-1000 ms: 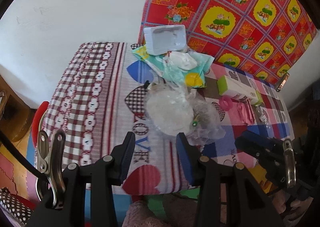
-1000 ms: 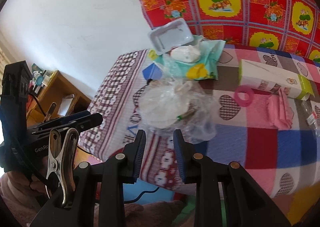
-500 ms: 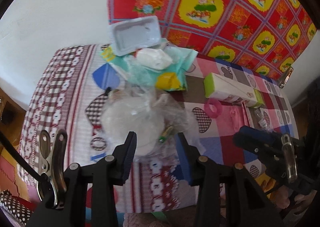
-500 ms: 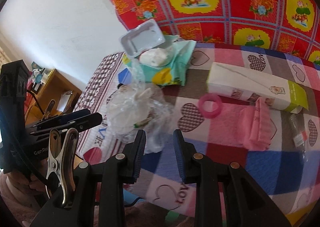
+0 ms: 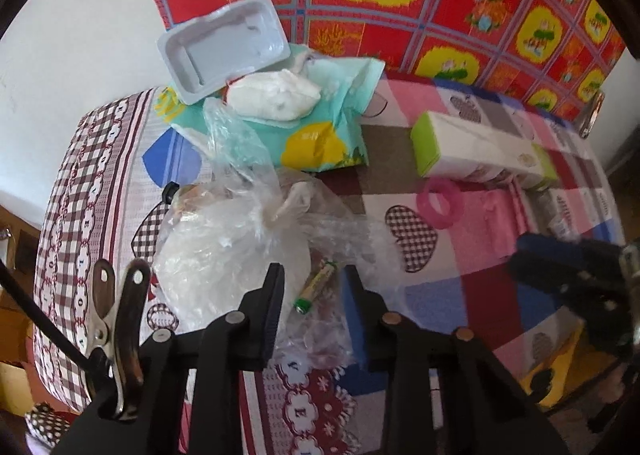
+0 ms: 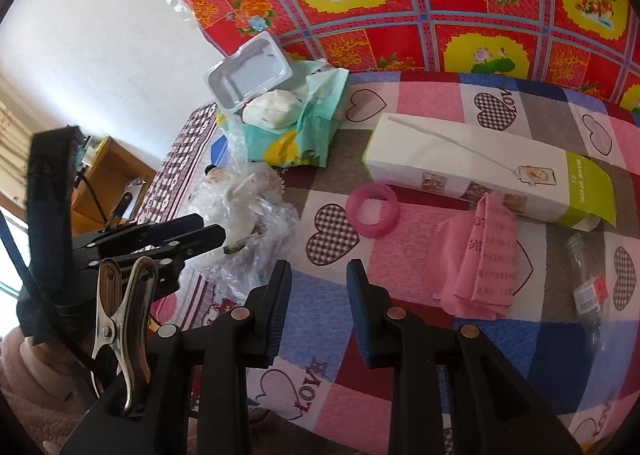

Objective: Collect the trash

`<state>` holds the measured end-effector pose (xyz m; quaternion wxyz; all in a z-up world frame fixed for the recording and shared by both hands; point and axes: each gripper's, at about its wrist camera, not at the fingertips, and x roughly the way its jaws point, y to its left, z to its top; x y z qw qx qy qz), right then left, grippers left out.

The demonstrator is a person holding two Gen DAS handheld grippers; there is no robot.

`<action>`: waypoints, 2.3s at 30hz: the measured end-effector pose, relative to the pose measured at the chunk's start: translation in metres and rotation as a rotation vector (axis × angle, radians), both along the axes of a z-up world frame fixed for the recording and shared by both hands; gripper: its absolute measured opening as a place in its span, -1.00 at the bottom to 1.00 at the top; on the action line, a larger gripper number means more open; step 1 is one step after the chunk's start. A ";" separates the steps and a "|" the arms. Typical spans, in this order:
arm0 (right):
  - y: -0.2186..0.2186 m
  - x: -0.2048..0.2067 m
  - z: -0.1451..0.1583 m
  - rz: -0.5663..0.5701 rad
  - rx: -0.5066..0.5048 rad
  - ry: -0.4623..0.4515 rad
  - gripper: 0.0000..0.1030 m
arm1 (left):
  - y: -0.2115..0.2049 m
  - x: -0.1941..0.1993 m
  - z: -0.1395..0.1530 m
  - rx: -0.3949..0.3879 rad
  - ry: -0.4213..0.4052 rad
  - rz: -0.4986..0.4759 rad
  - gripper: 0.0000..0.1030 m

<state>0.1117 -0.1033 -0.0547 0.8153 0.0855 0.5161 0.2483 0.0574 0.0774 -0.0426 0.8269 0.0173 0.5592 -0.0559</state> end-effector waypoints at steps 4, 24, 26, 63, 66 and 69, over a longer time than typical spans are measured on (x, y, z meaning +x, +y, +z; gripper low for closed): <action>-0.004 0.004 -0.004 0.000 0.012 0.006 -0.42 | -0.002 0.002 -0.010 0.015 0.038 -0.015 -0.40; 0.001 0.024 -0.018 -0.010 -0.019 0.034 -0.42 | -0.010 -0.001 -0.032 -0.029 0.116 -0.057 -0.78; 0.003 0.026 -0.020 -0.015 -0.032 0.036 -0.37 | -0.006 -0.003 -0.025 -0.049 0.102 -0.049 -0.79; 0.028 0.049 -0.041 -0.041 -0.175 0.023 -0.01 | 0.020 -0.001 -0.006 -0.127 0.064 0.087 -0.79; 0.032 0.051 -0.046 -0.041 -0.187 0.028 -0.01 | 0.015 0.000 -0.009 -0.132 0.079 0.052 -0.78; 0.036 0.051 -0.049 -0.037 -0.195 0.031 -0.01 | 0.006 0.001 -0.015 -0.117 0.087 0.022 -0.72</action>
